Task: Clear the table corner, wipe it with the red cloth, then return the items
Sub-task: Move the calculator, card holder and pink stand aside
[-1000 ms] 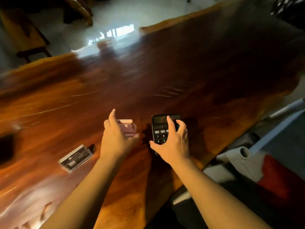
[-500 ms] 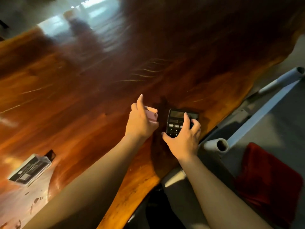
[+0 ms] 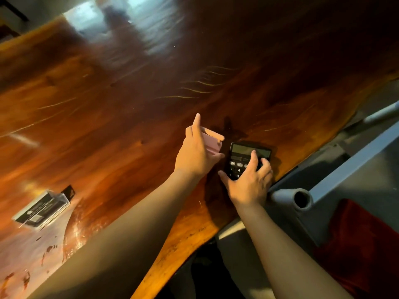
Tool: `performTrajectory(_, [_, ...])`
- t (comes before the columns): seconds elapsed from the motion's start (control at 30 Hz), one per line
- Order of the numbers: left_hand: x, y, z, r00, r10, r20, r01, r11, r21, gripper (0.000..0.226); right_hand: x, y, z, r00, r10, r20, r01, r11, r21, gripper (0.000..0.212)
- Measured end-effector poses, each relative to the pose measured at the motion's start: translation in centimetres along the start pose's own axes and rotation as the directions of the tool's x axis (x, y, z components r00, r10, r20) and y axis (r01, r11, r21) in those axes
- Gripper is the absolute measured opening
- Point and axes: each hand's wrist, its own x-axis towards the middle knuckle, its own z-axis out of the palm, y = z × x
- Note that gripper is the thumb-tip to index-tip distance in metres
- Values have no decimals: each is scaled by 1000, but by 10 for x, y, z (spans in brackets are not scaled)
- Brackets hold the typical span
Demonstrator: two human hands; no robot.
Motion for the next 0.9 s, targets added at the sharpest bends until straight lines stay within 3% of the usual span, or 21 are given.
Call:
performTrajectory(0.23, [-21, -12, -23, 999, -46, -15, 46, 998, -51, 122, -3, 4, -2, 1000, -28, 3, 28, 999, -23, 118])
performTrajectory(0.37, [-46, -39, -47, 999, -49, -24, 49, 999, 0, 108, -23, -9, -12, 990, -103, -96, 101, 994, -30, 106])
performTrajectory(0.53, [-99, -93, -95, 989, -105, -106, 110, 993, 44, 95, -69, -52, -16, 920, -327, -216, 340, 940, 25, 88])
performTrajectory(0.67, [-150, -145, -138, 964, -205, -170, 218, 974, 59, 91, -107, -108, 5, 854, -521, -6, 521, 853, 44, 68])
performTrajectory(0.8, [-204, -198, -183, 912, -323, -253, 348, 936, 59, 85, -145, -173, 38, 692, -695, 196, 686, 717, 121, 53])
performTrajectory(0.9, [-244, -235, -208, 858, -408, -311, 446, 893, 57, 79, -170, -220, 64, 573, -741, 350, 753, 644, 134, 48])
